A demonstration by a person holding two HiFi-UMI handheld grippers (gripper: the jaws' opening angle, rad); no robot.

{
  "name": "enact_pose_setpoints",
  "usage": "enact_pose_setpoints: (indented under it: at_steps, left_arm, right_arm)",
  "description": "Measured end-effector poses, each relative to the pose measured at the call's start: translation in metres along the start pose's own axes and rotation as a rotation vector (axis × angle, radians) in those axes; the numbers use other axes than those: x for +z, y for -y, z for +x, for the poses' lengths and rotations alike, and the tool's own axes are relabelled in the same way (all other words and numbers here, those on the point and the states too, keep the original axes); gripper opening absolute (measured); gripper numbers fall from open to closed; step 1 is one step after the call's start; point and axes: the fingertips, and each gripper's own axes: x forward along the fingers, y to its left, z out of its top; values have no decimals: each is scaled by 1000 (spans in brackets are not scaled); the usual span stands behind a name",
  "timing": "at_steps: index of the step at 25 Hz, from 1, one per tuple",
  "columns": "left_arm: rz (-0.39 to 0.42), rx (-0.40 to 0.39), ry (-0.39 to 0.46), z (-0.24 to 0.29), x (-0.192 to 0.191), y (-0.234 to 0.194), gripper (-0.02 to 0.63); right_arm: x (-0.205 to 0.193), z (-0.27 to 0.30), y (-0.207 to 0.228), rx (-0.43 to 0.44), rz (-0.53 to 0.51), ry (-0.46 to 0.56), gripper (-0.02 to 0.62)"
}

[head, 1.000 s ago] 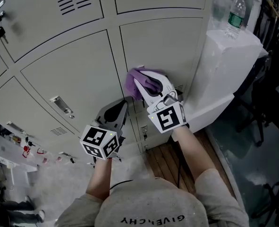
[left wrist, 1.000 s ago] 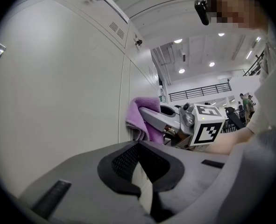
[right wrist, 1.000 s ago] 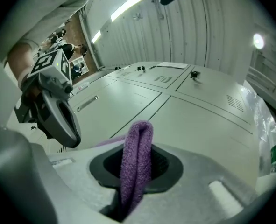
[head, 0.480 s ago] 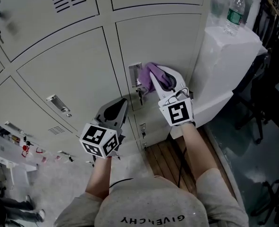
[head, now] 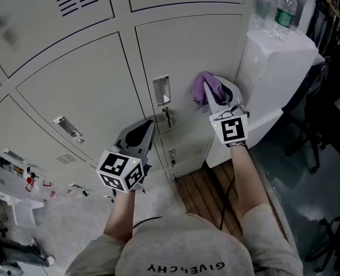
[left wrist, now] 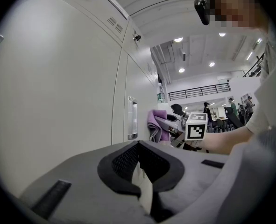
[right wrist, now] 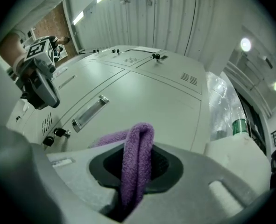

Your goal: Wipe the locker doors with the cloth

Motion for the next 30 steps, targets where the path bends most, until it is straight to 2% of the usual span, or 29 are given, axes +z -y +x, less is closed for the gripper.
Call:
enact_pose_setpoints:
  at_steps: [12, 18, 20, 25, 30]
  left_arm:
    - [-14, 7, -4, -7, -7, 4, -2]
    - [-20, 3, -19, -12, -14, 0, -2]
    - [-20, -12, -16, -9, -15, 2, -2]
    - [-47, -53, -7, -2, -17, 7, -2]
    - [-25, -62, -9, 4, -21, 7, -2]
  right_arm:
    - [-60, -21, 66, -185, 130, -130, 54]
    - [-58, -29, 66, -217, 237, -107, 55]
    - [-53, -34, 52, -190, 266, -81, 55]
    - [-52, -38, -21, -30, 289, -86, 55]
    - [-47, -34, -84, 86, 326, -81, 55]
